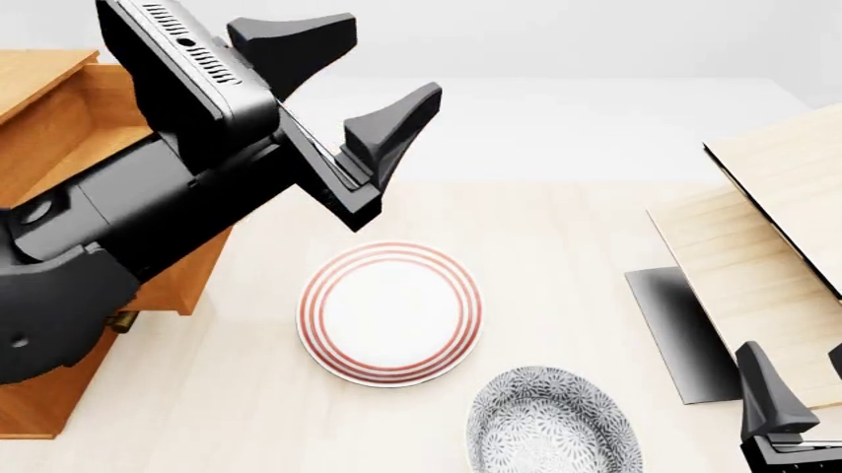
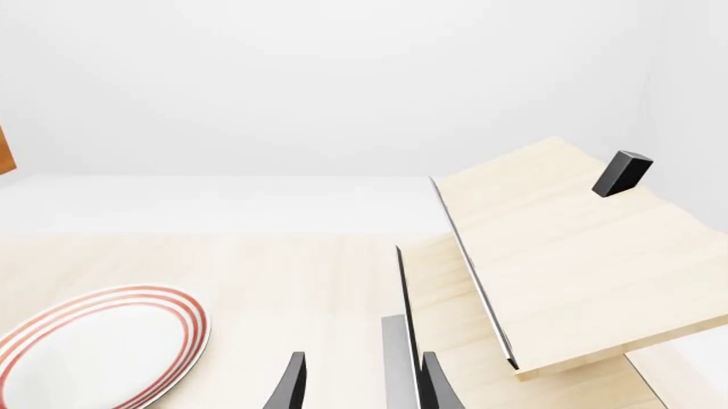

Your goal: Close the top drawer of the cabinet.

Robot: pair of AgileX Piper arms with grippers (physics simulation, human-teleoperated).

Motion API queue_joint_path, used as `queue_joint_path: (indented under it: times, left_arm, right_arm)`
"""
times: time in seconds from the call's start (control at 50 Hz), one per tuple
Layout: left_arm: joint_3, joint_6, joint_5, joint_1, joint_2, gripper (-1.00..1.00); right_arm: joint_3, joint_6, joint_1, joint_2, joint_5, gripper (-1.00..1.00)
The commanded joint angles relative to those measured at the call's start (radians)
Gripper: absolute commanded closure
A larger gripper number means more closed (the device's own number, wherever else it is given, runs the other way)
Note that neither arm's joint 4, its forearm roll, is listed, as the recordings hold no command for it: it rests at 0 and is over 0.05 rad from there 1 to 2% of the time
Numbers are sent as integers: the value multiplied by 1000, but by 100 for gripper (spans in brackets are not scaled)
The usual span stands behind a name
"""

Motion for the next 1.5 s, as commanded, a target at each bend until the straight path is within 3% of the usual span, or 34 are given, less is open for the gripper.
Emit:
queue_joint_path:
  times: [0.02, 0.1, 0.26, 0.3, 0.48, 0.54, 0.6, 0.84, 1.02, 1.12, 1.5]
  left_arm:
    - [-121, -53, 1, -32, 160, -100]
    - [-143, -107, 15, -12, 193, -100]
    - [-173, -141, 8, 35, 264, -100]
    - [-191, -204, 41, 73, 289, -100]
    - [-180, -219, 45, 81, 313, -100]
    - [-228, -305, 122, 100, 361, -100]
    - [-238, -332, 143, 106, 386, -100]
    - [-234, -356, 163, 129, 435, -100]
    - [-199, -416, 214, 139, 443, -100]
    - [-171, -369, 212, 132, 452, -100]
    - [-116, -376, 250, 143, 437, -100]
  right_arm:
    - [0, 0, 0, 0, 0, -100]
    - [0, 0, 0, 0, 0, -100]
    - [0, 0, 0, 0, 0, -100]
    - [0, 0, 0, 0, 0, -100]
    - [0, 0, 0, 0, 0, -100]
    - [0, 0, 0, 0, 0, -100]
    - [0, 0, 0, 0, 0, -100]
    - [0, 0, 0, 0, 0, -100]
    - [0, 0, 0, 0, 0, -100]
    - [0, 0, 0, 0, 0, -100]
    - [0, 0, 0, 0, 0, -100]
